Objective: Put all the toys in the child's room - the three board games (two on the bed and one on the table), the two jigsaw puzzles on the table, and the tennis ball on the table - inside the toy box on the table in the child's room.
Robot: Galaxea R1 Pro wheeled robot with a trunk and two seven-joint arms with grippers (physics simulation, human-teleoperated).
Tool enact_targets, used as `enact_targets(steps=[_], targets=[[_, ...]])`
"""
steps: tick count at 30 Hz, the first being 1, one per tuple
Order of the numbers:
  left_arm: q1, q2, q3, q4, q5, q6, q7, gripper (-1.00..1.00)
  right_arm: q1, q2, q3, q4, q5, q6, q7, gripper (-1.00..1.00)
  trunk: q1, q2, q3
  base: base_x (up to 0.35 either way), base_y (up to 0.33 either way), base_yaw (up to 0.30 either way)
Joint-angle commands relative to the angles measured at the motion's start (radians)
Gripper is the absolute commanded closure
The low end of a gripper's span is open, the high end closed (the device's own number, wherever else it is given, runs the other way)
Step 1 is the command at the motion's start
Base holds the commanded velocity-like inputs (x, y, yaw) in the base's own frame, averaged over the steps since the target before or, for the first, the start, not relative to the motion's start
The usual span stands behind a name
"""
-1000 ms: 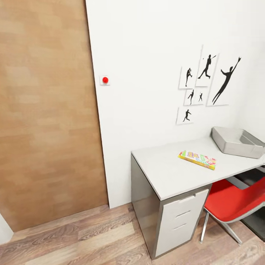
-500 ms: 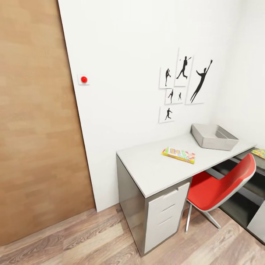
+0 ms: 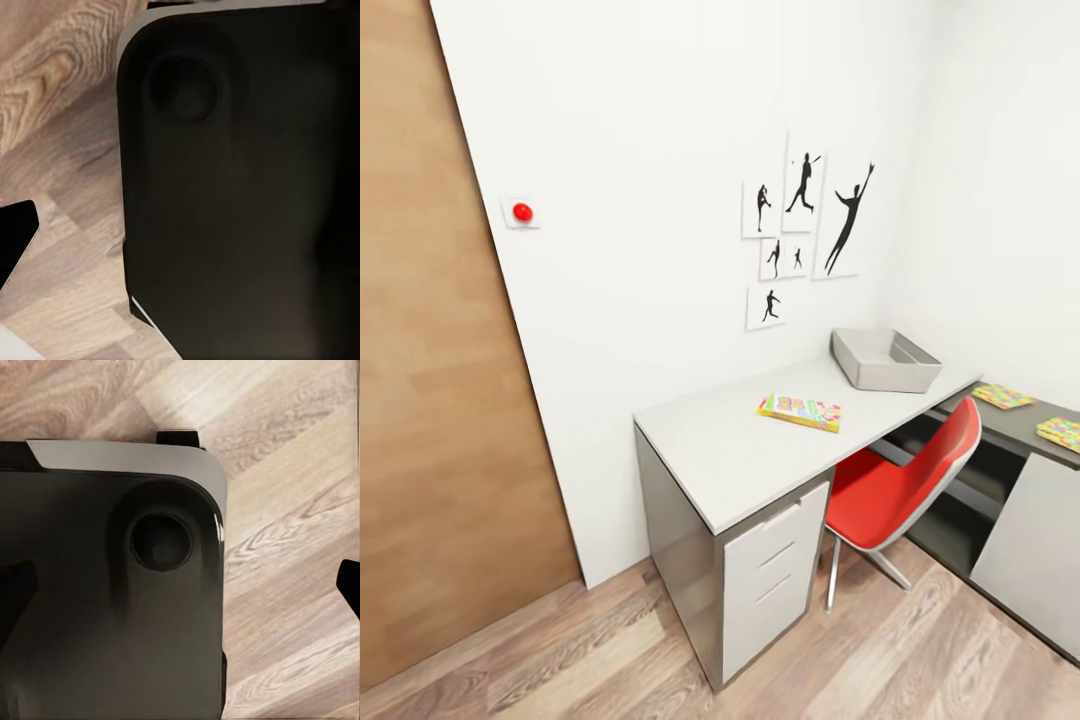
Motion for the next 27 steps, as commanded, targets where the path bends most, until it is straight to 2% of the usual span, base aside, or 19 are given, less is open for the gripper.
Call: enact_targets(steps=[1, 18, 27], targets=[[0.001, 0.000, 0.000, -0.002, 0.000, 0.000, 0.001, -1.00, 0.000, 0.000, 0.000, 0.000, -0.001, 0.001, 0.000, -1.00, 0.000, 0.000, -0.001, 0.000, 0.000, -0.278], [-0.039, -0.015, 0.002, -0.005, 0.004, 0.006, 0.000, -1.00, -0.016, -0.009, -0.001, -0.006, -0.002, 0.010, 0.000, -1.00, 0.000, 0.000, -0.011, 0.000, 0.000, -0.277], [-0.091, -0.033, 0.003, -0.006, 0.007, 0.010, 0.002, -1.00, -0.055, -0.015, -0.001, -0.007, -0.003, 0.094, 0.001, -1.00, 0.000, 0.000, -0.018, 0.000, 0.000, -0.263]])
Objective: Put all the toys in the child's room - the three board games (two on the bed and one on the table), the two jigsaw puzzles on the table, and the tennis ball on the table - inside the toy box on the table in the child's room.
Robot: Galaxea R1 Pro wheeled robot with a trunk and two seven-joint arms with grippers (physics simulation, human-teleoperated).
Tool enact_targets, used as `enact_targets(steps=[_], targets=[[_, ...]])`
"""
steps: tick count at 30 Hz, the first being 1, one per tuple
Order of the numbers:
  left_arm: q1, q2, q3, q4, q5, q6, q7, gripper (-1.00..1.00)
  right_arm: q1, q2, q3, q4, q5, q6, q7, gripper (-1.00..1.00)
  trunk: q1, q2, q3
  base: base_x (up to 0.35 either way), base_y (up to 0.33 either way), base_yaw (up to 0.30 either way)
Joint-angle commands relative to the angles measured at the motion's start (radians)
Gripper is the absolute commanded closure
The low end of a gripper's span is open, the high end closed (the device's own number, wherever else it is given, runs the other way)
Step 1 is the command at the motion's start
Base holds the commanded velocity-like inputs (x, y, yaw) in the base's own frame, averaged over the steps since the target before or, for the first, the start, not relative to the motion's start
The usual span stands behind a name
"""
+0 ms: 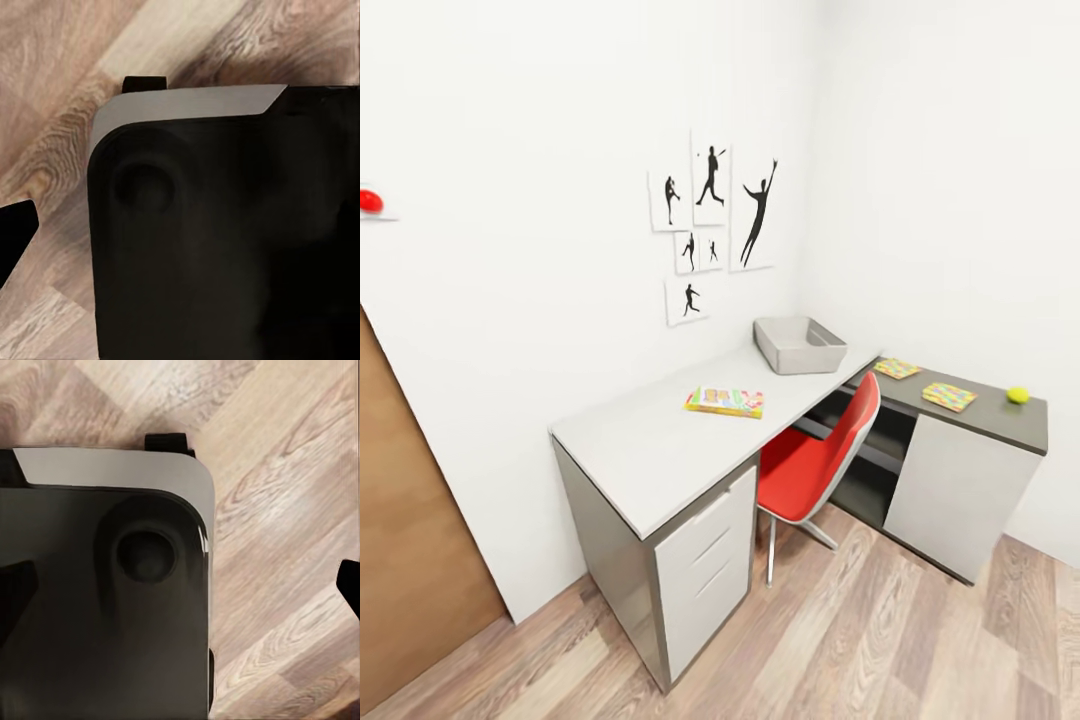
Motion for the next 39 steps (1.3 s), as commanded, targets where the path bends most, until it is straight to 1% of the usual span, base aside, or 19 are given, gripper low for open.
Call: enact_targets(steps=[1, 5, 7, 8, 10, 11, 13, 14, 16, 19, 23, 26, 28, 29, 31, 32, 34, 37, 39], targets=[[-0.016, -0.003, 0.001, -0.001, 0.006, 0.002, 0.001, -1.00, -0.013, -0.001, 0.000, -0.002, -0.001, 0.029, 0.000, -1.00, 0.000, -0.001, -0.002, 0.000, 0.000, -0.257], [-0.053, -0.012, 0.004, -0.001, 0.028, 0.009, 0.002, -1.00, -0.042, -0.003, 0.000, -0.002, -0.002, 0.075, 0.000, -1.00, 0.000, -0.001, -0.005, 0.000, 0.000, -0.255], [-0.097, -0.023, 0.005, -0.001, 0.061, 0.026, 0.002, -1.00, -0.076, -0.004, 0.000, -0.003, -0.001, 0.119, 0.000, -1.00, 0.000, -0.001, -0.007, 0.000, 0.000, -0.252], [-0.097, -0.023, 0.005, -0.001, 0.061, 0.026, 0.002, -1.00, -0.076, -0.004, 0.000, -0.003, -0.001, 0.119, 0.000, -1.00, 0.000, -0.001, -0.008, 0.000, 0.000, -0.250], [-0.148, -0.036, 0.006, -0.001, 0.093, 0.056, 0.003, -1.00, -0.118, -0.005, 0.000, -0.003, -0.001, 0.156, 0.000, -1.00, 0.000, -0.001, -0.010, 0.000, 0.000, -0.244], [-0.148, -0.036, 0.006, -0.001, 0.093, 0.056, 0.003, -1.00, -0.118, -0.005, 0.000, -0.003, -0.001, 0.156, 0.000, -1.00, 0.000, -0.001, -0.011, 0.000, 0.000, -0.241], [-0.204, -0.051, 0.007, -0.001, 0.116, 0.092, 0.004, -1.00, -0.166, -0.006, 0.000, -0.003, 0.000, 0.181, 0.000, -1.00, 0.000, -0.001, -0.013, 0.000, 0.000, -0.233], [-0.204, -0.051, 0.007, -0.001, 0.116, 0.092, 0.004, -1.00, -0.166, -0.006, 0.000, -0.003, 0.000, 0.181, 0.000, -1.00, 0.000, -0.001, -0.014, 0.000, 0.000, -0.231], [-0.263, -0.066, 0.007, -0.002, 0.131, 0.131, 0.005, -1.00, -0.218, -0.008, -0.001, -0.003, -0.001, 0.199, -0.001, -1.00, 0.000, -0.001, -0.016, 0.000, 0.000, -0.225], [-0.293, -0.073, 0.007, -0.002, 0.137, 0.149, 0.005, -1.00, -0.244, -0.009, -0.001, -0.003, -0.001, 0.205, -0.001, -1.00, 0.000, -0.001, -0.020, 0.000, 0.000, -0.221], [-0.421, -0.099, 0.011, -0.002, 0.157, 0.225, 0.005, -1.00, -0.346, -0.008, -0.002, -0.003, -0.002, 0.227, -0.002, -1.00, 0.000, -0.001, -0.024, 0.000, 0.000, -0.210], [-0.454, -0.105, 0.013, -0.002, 0.165, 0.243, 0.005, -1.00, -0.372, -0.008, -0.002, -0.003, -0.002, 0.236, -0.002, -1.00, 0.000, -0.001, -0.028, 0.000, 0.000, -0.199], [-0.519, -0.114, 0.017, -0.002, 0.192, 0.279, 0.005, -1.00, -0.424, -0.008, -0.002, -0.003, -0.005, 0.263, -0.002, -1.00, 0.000, -0.001, -0.031, 0.000, 0.000, -0.192], [-0.519, -0.114, 0.017, -0.002, 0.192, 0.279, 0.005, -1.00, -0.424, -0.008, -0.002, -0.003, -0.005, 0.263, -0.002, -1.00, 0.000, -0.001, -0.032, 0.000, 0.000, -0.190], [-0.582, -0.120, 0.020, -0.002, 0.229, 0.312, 0.005, -1.00, -0.475, -0.008, -0.002, -0.003, -0.013, 0.298, -0.001, -1.00, 0.000, -0.001, -0.034, 0.000, 0.000, -0.187], [-0.582, -0.120, 0.020, -0.002, 0.229, 0.312, 0.005, -1.00, -0.475, -0.008, -0.002, -0.003, -0.013, 0.298, -0.001, -1.00, 0.000, -0.001, -0.036, 0.000, 0.000, -0.186], [-0.640, -0.124, 0.022, -0.003, 0.269, 0.338, 0.008, -1.00, -0.521, -0.010, -0.003, -0.004, -0.025, 0.330, -0.001, -1.00, 0.000, -0.001, -0.038, 0.000, 0.000, -0.184], [-0.667, -0.125, 0.023, -0.003, 0.285, 0.348, 0.012, -1.00, -0.542, -0.010, -0.003, -0.004, -0.033, 0.344, -0.001, -1.00, 0.000, -0.001, -0.042, 0.000, 0.000, -0.185], [-0.715, -0.131, 0.024, -0.009, 0.310, 0.361, 0.024, -1.00, -0.585, -0.011, -0.003, -0.009, -0.050, 0.369, 0.000, -1.00, 0.000, -0.001, -0.045, 0.000, 0.000, -0.192]])
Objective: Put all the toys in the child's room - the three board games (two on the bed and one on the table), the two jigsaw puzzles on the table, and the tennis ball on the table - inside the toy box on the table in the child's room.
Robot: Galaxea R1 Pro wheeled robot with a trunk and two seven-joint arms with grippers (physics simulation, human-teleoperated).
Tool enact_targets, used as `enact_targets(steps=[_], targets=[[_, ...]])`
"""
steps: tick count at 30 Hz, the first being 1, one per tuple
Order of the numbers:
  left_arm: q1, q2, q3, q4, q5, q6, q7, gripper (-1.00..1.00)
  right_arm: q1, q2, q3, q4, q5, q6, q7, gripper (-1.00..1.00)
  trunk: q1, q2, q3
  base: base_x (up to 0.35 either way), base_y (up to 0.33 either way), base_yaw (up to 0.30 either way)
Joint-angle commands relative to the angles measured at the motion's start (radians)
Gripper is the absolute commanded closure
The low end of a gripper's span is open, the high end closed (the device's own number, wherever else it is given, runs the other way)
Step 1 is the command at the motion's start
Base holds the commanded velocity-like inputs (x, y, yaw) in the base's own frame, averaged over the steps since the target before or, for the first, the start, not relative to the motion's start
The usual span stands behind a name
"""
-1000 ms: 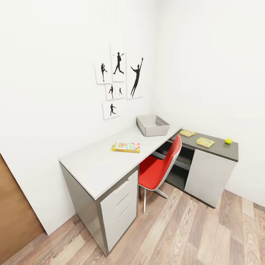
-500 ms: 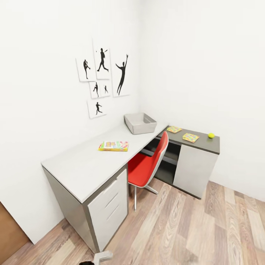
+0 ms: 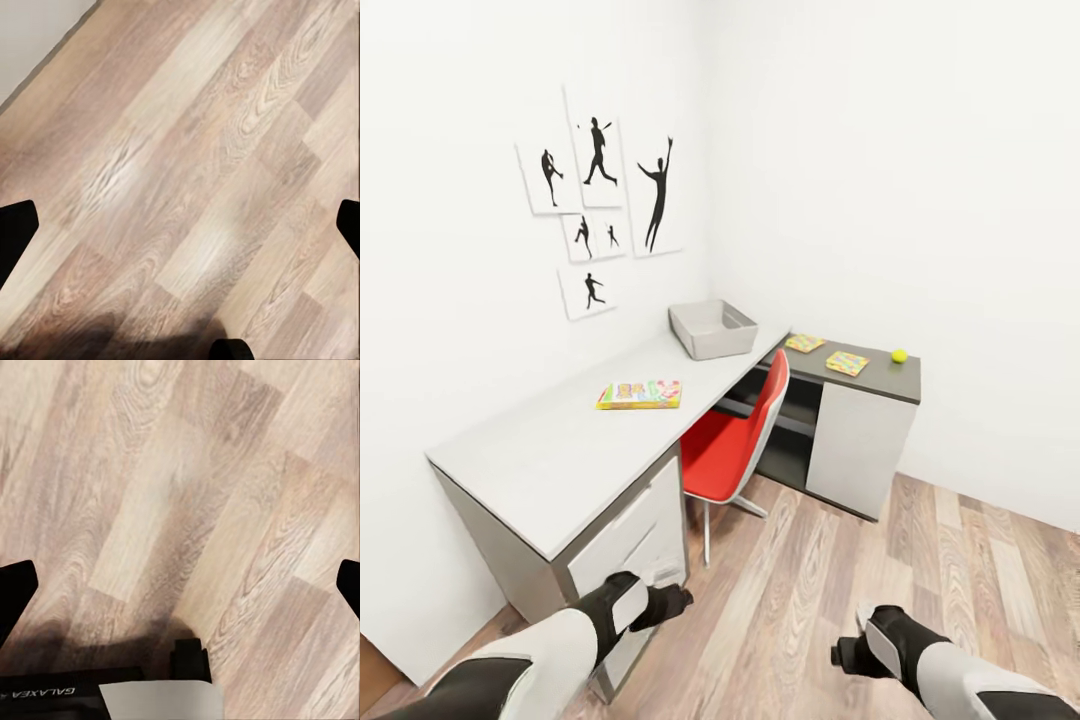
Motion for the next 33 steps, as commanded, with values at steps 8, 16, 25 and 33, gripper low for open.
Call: enact_targets(steps=[8, 16, 25, 33], targets=[[-0.064, -0.020, 0.001, -0.039, 0.037, 0.033, 0.024, -1.00, -0.076, -0.001, 0.000, -0.034, -0.035, 0.106, 0.001, -1.00, 0.000, -0.001, -0.010, 0.000, 0.000, -0.211], [-0.073, -0.021, 0.000, -0.054, 0.047, 0.063, 0.028, -1.00, -0.093, -0.001, 0.000, -0.142, -0.045, 0.240, 0.001, -1.00, 0.000, -0.001, -0.013, 0.000, 0.000, -0.248], [-0.066, -0.021, -0.001, -0.063, 0.052, 0.077, 0.016, -1.00, -0.027, -0.016, -0.002, -0.361, -0.049, 0.318, 0.000, -1.00, 0.000, -0.001, -0.015, 0.000, 0.000, -0.257], [-0.052, -0.021, -0.001, -0.065, 0.054, 0.080, -0.027, -1.00, 0.041, -0.023, -0.001, -0.532, -0.051, 0.396, 0.000, -1.00, 0.000, -0.001, -0.019, 0.000, 0.000, -0.237]])
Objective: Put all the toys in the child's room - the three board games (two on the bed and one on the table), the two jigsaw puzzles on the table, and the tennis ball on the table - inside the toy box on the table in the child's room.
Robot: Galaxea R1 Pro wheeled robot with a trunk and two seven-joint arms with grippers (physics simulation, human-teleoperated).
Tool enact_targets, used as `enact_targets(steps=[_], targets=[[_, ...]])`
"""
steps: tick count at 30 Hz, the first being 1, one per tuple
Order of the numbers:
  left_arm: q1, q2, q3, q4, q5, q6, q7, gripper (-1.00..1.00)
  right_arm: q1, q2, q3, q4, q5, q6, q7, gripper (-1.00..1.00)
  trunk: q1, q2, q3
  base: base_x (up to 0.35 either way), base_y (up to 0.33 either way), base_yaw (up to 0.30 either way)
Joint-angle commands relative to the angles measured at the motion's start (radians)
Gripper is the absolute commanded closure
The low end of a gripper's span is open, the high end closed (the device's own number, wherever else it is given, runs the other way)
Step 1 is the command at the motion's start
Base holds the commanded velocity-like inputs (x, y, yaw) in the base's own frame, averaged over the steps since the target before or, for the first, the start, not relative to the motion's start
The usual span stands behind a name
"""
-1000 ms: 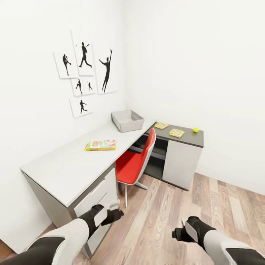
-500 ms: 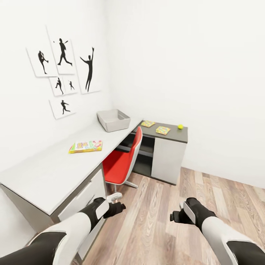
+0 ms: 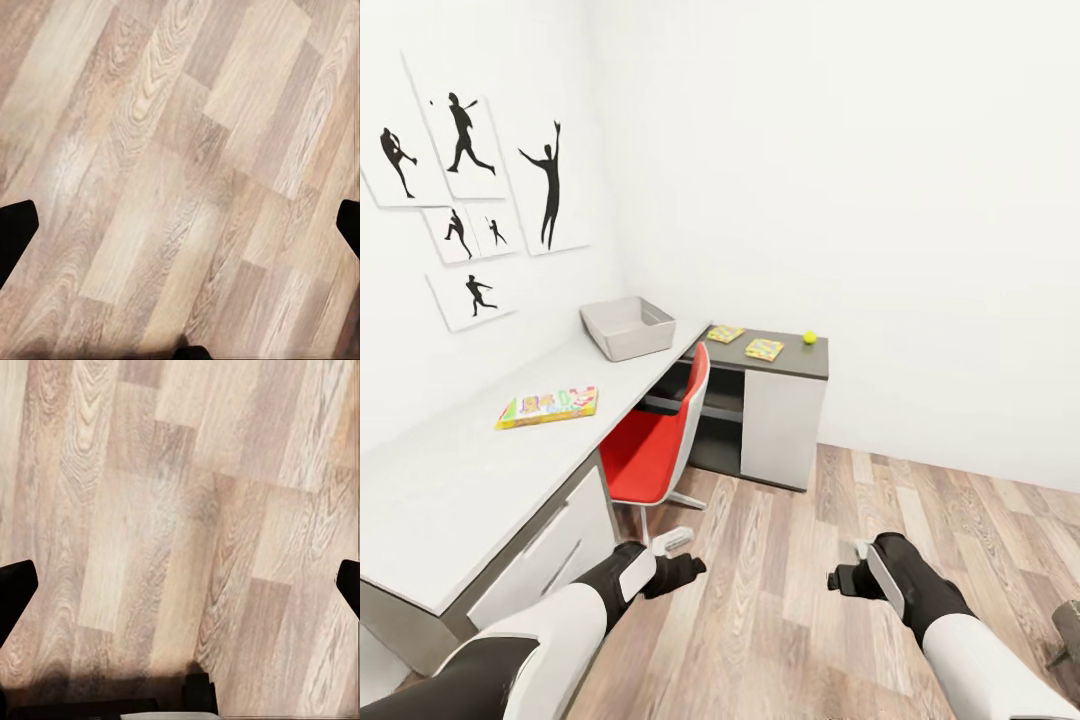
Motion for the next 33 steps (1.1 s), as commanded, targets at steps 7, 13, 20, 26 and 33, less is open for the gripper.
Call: enact_targets(steps=[7, 13, 20, 26, 33], targets=[[0.008, 0.000, 0.002, -0.002, 0.002, 0.004, -0.016, -1.00, 0.019, -0.001, -0.001, -0.048, -0.005, 0.034, -0.001, -1.00, 0.000, -0.001, -0.005, 0.000, 0.000, -0.235], [0.016, 0.000, 0.001, -0.006, 0.001, 0.001, -0.042, -1.00, 0.027, -0.003, -0.001, -0.066, -0.004, 0.047, -0.001, -1.00, 0.000, -0.001, -0.009, 0.000, 0.000, -0.242], [0.027, 0.000, -0.006, -0.017, 0.000, -0.011, -0.095, -1.00, 0.031, -0.004, -0.002, -0.078, -0.004, 0.053, -0.001, -1.00, 0.000, -0.001, -0.014, 0.000, 0.000, -0.249], [0.049, 0.000, -0.036, -0.055, 0.000, -0.030, -0.129, -1.00, 0.051, -0.007, -0.002, -0.136, -0.003, 0.062, -0.001, -1.00, 0.000, -0.001, -0.017, 0.000, 0.000, -0.257], [0.133, 0.000, -0.127, -0.238, 0.004, -0.024, -0.079, -1.00, 0.149, -0.007, -0.002, -0.338, -0.003, 0.137, -0.001, -1.00, 0.000, -0.001, -0.020, 0.000, 0.000, -0.261]])
